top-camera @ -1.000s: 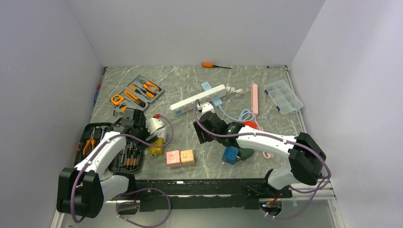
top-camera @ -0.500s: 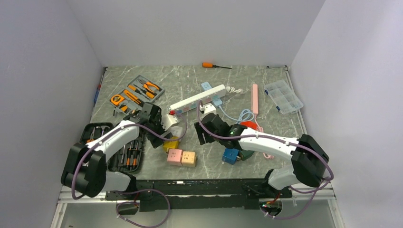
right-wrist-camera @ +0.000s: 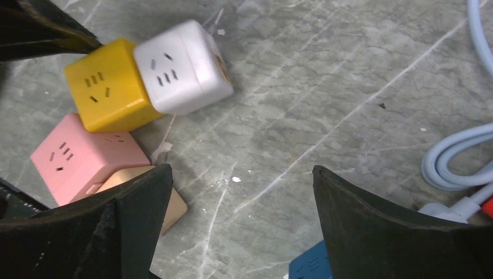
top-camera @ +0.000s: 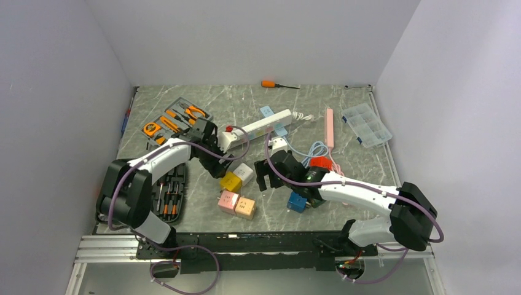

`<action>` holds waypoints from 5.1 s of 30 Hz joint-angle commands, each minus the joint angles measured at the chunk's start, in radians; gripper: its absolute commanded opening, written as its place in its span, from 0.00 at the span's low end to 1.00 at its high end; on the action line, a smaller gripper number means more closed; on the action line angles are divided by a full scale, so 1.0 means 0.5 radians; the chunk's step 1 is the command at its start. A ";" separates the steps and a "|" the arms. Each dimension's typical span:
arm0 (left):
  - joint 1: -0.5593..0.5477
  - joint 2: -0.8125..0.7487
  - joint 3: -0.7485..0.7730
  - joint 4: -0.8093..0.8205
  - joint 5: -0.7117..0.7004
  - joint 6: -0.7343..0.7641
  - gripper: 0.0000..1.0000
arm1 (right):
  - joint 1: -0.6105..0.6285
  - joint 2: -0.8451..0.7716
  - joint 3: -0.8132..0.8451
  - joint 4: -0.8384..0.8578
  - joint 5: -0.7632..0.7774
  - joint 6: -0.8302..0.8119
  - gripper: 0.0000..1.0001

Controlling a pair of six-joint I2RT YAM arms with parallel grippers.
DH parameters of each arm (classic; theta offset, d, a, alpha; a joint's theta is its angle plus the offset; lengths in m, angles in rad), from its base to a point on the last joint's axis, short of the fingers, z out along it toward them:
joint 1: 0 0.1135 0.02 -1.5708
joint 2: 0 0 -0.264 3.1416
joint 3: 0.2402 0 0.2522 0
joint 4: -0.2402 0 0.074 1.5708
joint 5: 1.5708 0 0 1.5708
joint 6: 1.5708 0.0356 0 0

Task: Pull the plug off the socket
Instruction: Remove the plug from the socket.

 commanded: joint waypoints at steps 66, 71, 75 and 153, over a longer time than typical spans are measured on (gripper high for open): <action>0.892 -0.616 0.500 -0.593 0.940 0.258 0.99 | 0.043 0.635 0.424 0.404 -0.320 -0.116 1.00; 0.985 -0.652 0.467 -0.574 0.927 0.250 0.99 | 0.116 0.768 0.534 0.339 -0.250 -0.139 1.00; 1.028 -0.661 0.463 -0.566 0.915 0.243 0.99 | 0.169 0.897 0.653 0.257 -0.199 -0.174 1.00; -0.150 -1.801 -0.507 0.268 0.643 2.307 0.99 | -0.069 0.364 1.350 -0.566 -1.380 -0.856 0.00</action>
